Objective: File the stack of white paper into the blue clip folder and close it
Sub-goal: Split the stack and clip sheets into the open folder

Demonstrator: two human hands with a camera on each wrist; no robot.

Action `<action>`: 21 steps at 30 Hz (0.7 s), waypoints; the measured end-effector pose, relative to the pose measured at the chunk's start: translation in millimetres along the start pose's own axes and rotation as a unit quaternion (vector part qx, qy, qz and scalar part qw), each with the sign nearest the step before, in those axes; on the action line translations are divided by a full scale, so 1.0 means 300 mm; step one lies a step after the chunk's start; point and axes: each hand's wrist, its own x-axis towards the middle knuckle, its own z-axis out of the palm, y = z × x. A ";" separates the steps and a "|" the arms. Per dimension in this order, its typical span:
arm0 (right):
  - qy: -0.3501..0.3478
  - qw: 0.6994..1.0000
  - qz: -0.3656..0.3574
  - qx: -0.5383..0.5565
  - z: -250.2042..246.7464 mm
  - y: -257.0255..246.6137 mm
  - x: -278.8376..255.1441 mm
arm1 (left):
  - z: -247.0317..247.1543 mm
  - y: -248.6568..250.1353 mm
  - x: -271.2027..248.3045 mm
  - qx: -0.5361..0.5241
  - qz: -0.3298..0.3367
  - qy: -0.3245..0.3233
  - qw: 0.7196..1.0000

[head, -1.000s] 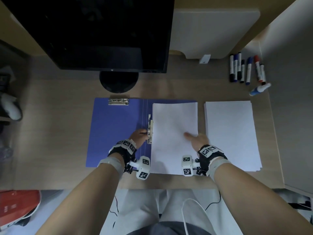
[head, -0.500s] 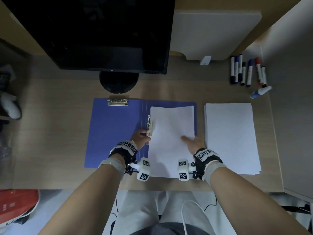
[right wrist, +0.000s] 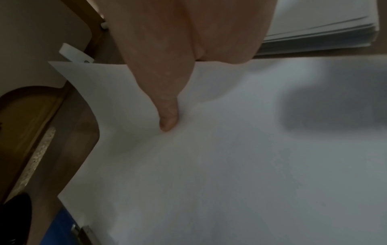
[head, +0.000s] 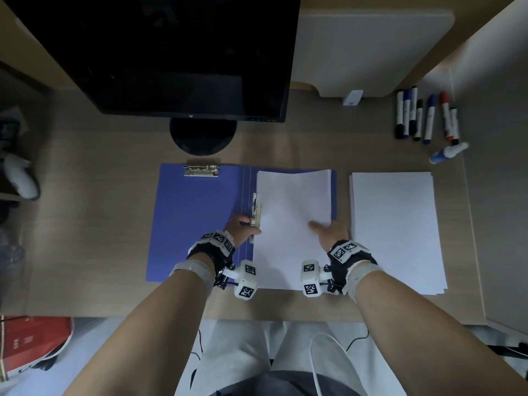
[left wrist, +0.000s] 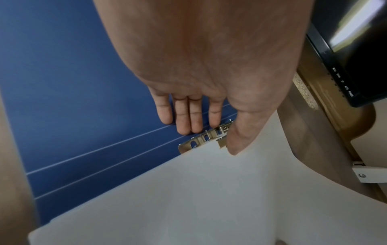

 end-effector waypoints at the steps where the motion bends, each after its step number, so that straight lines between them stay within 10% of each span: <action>1: -0.003 1.000 0.001 -0.004 0.000 -0.003 0.002 | -0.001 -0.003 0.008 -0.003 -0.002 -0.002 1.000; 21: 0.019 0.999 0.020 -0.044 0.009 -0.043 0.017 | 0.000 -0.023 0.039 -0.024 -0.011 -0.012 1.000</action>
